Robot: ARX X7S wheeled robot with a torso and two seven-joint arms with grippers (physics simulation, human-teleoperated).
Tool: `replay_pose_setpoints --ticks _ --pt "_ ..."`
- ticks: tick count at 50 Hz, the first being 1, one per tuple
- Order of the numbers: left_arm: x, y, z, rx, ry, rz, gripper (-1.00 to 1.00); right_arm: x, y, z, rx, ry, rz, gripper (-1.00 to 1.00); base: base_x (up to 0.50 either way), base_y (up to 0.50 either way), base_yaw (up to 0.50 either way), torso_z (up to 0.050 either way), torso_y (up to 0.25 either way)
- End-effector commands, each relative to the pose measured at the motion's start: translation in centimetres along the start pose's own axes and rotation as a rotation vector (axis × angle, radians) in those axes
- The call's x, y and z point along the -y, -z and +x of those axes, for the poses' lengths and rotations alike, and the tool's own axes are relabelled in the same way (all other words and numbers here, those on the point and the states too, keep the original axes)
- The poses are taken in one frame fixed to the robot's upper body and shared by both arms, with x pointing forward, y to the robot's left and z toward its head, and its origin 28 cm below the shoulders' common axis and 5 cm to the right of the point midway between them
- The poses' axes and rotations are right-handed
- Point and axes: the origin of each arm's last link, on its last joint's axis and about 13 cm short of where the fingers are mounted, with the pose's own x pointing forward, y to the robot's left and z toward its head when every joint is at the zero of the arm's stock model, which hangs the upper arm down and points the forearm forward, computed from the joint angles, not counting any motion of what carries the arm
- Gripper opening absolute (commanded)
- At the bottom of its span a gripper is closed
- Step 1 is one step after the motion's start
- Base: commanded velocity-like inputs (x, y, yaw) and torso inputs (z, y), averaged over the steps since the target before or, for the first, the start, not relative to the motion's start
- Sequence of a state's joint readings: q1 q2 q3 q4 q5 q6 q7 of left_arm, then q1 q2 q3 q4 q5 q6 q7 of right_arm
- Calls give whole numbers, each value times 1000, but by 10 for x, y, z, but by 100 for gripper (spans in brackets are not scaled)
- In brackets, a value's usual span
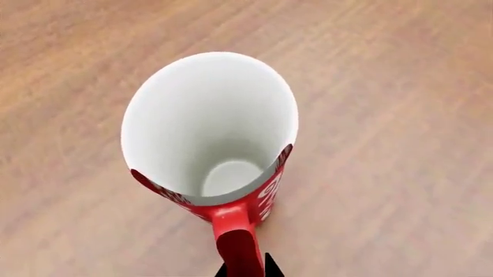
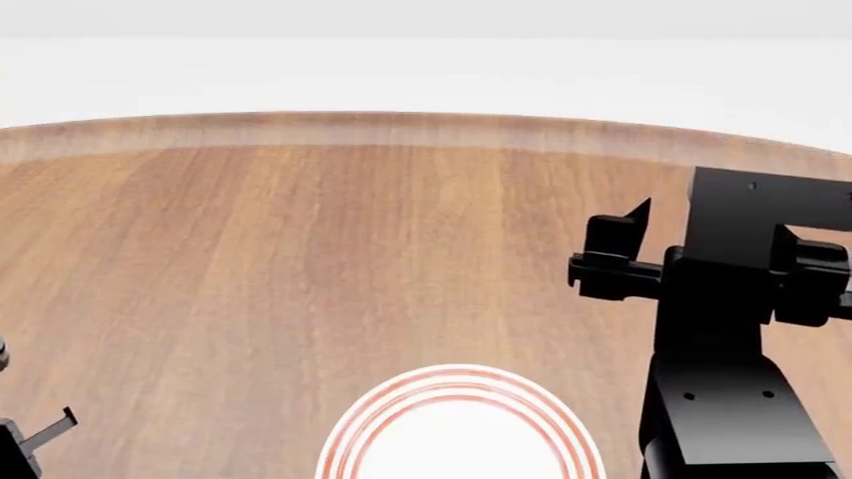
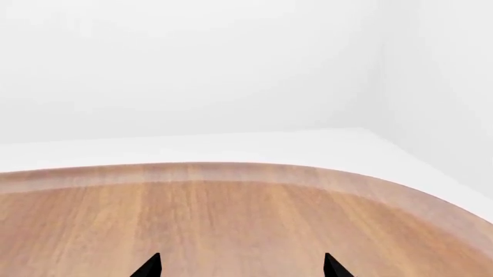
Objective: Pick up the red mug and put it on the plate
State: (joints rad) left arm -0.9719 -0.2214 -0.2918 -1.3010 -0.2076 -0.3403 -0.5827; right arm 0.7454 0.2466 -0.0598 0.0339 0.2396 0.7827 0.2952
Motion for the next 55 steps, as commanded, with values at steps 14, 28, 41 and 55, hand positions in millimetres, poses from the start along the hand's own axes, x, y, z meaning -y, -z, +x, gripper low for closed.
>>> replay_pose_setpoints --ticks 14,28,41,55 --pt "-1 -23 -40 198 289 176 -100 -1 1 1 -4 -4 5 100 0 0 0 0 1" --pt "10 -30 -73 286 519 349 -100 -1 -2 1 -5 -6 14 100 0 0 0 0 0" --pt "31 -12 -101 327 832 554 -100 -1 -8 0 3 -2 11 100 0 0 0 0 0" --pt "44 0 -113 324 963 651 -100 -2 -10 -1 7 -5 9 100 0 0 0 0 1"
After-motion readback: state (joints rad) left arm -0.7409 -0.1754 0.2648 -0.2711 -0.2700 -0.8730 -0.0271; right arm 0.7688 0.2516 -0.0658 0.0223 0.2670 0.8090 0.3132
